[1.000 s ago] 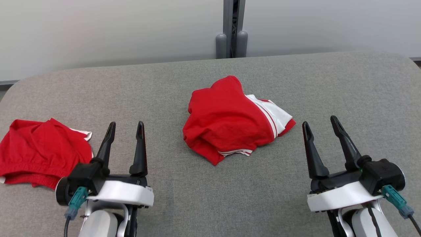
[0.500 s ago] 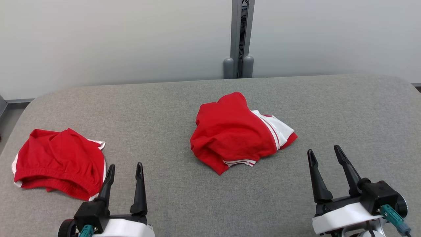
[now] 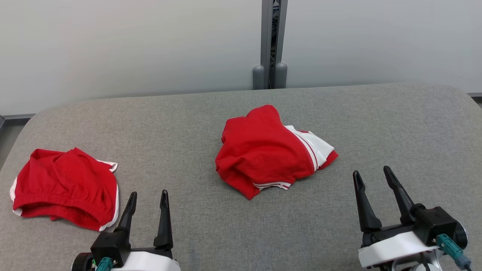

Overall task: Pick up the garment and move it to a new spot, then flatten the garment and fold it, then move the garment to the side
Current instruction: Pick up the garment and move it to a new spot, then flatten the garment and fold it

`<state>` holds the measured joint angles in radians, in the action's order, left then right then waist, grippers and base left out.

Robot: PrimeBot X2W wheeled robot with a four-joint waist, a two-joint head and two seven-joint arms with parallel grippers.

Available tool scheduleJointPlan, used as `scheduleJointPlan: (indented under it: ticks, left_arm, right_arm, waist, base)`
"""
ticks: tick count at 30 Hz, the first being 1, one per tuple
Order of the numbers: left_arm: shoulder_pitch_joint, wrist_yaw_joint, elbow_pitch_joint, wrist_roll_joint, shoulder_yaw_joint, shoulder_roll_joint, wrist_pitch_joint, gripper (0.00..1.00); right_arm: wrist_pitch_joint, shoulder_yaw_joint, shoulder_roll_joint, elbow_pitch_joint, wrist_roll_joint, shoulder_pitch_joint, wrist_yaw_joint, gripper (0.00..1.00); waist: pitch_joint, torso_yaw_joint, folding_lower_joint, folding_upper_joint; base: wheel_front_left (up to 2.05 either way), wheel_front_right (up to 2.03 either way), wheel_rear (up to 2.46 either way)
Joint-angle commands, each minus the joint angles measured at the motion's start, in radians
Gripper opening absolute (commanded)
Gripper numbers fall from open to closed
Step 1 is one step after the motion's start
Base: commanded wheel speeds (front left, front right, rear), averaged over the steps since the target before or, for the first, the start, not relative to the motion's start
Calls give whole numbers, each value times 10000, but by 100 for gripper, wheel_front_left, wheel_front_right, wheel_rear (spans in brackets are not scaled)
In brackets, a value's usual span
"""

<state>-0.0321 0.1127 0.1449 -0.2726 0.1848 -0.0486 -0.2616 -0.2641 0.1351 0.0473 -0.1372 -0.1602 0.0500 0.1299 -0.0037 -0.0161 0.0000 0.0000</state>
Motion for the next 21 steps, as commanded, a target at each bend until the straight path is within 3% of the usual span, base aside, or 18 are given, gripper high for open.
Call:
scheduleJointPlan:
  ticks: [1,21]
  left_arm:
    - [165,38,17,68,3,-34,-41,100]
    - [235,207,-12,676,121,-34,-41,100]
  right_arm:
    - [-16,-28,62,3,-29,-104,16,100]
    - [-16,90,64,-47,11,-23,16,100]
  waist:
    - [1,6,0,0]
    - [-6,-43,0,0]
  base:
    - [0,0,0]
    - [0,0,0]
